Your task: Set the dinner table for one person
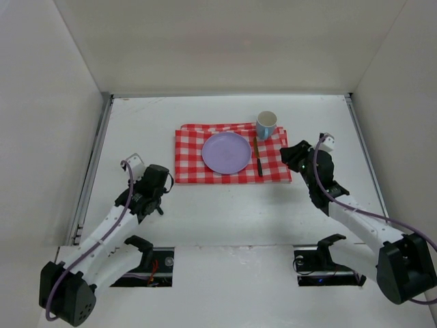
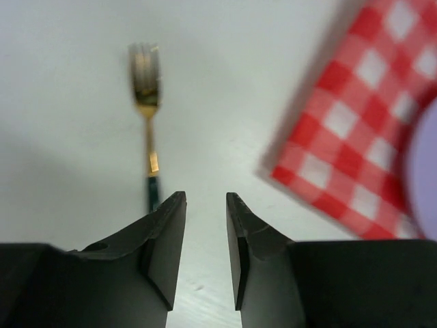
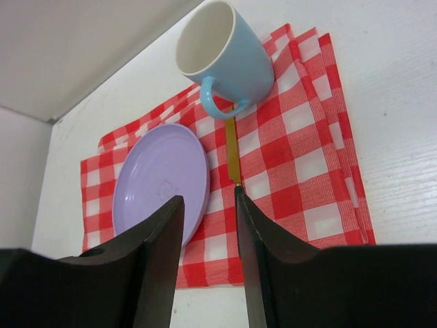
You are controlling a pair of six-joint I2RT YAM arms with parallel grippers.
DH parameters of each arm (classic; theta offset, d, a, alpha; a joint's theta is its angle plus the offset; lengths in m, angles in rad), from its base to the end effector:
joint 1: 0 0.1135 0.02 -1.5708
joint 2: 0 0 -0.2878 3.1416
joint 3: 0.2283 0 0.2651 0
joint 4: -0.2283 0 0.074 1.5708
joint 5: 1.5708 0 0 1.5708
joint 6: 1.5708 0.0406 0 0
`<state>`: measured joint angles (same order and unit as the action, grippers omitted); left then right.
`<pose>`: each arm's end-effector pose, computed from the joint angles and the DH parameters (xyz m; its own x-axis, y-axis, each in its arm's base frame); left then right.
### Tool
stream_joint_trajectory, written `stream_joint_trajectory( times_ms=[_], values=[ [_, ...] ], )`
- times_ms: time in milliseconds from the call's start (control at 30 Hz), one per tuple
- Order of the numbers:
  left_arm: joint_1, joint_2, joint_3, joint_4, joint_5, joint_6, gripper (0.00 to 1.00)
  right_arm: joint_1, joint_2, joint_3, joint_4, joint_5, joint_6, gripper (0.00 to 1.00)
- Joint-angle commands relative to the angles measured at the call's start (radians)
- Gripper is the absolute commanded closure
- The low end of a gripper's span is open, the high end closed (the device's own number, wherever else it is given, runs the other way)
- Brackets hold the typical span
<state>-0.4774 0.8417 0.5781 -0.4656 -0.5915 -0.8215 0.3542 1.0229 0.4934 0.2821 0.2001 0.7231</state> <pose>0.1645 -0.0596 0.2470 -0.4119 -0.4712 -0.7799 -0.4250 0.8565 -0.2929 0.2219 0.0734 0.2527 -0.2775 0.5888 -0.7591 0.0327 0.7955 0.6051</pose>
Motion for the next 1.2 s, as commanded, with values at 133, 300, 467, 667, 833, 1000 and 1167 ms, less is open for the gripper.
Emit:
stream_joint_trajectory(
  times_ms=[133,300,467,667,833,1000,1167],
  values=[
    [0.062,0.069,-0.067,-0.146,0.050,-0.076,0.71,0.007,0.017,0.024,0.065,-0.018,-0.008,0.54],
    [0.089,0.100,-0.129,-0.019,0.056,-0.091,0.72,0.009,0.013,0.027,0.065,-0.021,-0.013,0.53],
    [0.101,0.169,-0.156,0.079,0.093,-0.077,0.73,0.022,0.025,0.034,0.060,-0.030,-0.014,0.53],
    [0.105,0.201,-0.176,0.136,0.104,-0.070,0.77,0.048,0.048,0.050,0.054,-0.025,-0.027,0.52],
    [0.118,0.206,-0.193,0.137,0.113,-0.068,0.83,0.050,0.046,0.051,0.052,-0.018,-0.031,0.52],
    [0.141,0.179,-0.198,0.125,0.118,-0.077,0.95,0.050,0.026,0.045,0.042,0.018,-0.047,0.52],
    [0.084,0.071,-0.123,0.145,0.069,-0.039,0.99,0.050,0.022,0.043,0.042,0.033,-0.048,0.52]
  ],
)
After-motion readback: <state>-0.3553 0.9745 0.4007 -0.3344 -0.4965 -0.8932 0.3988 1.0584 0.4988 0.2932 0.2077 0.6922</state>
